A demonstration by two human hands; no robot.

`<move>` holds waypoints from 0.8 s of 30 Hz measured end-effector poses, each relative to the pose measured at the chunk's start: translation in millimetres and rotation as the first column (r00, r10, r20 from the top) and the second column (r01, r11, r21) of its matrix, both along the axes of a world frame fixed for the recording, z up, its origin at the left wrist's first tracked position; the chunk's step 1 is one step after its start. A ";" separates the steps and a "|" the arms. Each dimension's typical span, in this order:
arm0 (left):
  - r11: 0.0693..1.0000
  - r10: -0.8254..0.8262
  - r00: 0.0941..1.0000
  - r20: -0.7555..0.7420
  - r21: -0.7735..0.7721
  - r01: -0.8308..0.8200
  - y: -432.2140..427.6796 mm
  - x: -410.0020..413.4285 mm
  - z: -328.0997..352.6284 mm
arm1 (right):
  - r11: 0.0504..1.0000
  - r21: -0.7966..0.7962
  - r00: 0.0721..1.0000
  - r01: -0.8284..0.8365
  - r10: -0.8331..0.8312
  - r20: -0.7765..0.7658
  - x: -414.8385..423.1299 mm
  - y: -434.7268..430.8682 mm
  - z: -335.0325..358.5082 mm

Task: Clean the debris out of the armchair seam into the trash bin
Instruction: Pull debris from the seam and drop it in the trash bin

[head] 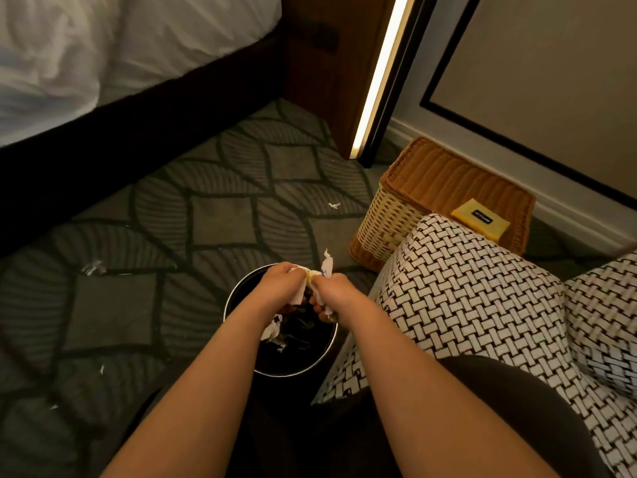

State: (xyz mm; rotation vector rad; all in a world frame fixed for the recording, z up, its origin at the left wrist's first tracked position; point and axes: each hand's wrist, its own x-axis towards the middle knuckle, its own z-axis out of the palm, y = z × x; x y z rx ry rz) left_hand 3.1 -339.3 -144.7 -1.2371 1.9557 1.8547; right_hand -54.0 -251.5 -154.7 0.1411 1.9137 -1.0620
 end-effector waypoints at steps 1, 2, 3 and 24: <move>1.000 -0.004 1.000 0.029 0.013 0.003 -1.5 -5.2 -2.8 | 1.000 0.016 1.000 -0.009 0.009 -0.002 0.1 -5.1 -5.6; 1.000 0.003 0.999 0.054 0.023 -0.004 -3.6 -10.3 -5.9 | 1.000 0.026 1.000 -0.017 0.017 -0.003 0.3 -10.1 -10.7; 0.999 0.020 0.996 0.091 0.042 -0.024 -6.0 -13.6 -7.4 | 0.999 0.035 1.000 -0.019 0.018 0.005 0.8 -14.0 -15.7; 0.882 -0.336 0.909 0.247 -0.257 0.396 -30.7 -7.6 -42.9 | 0.961 0.222 0.983 -0.164 0.178 -0.040 -1.0 -19.5 -64.3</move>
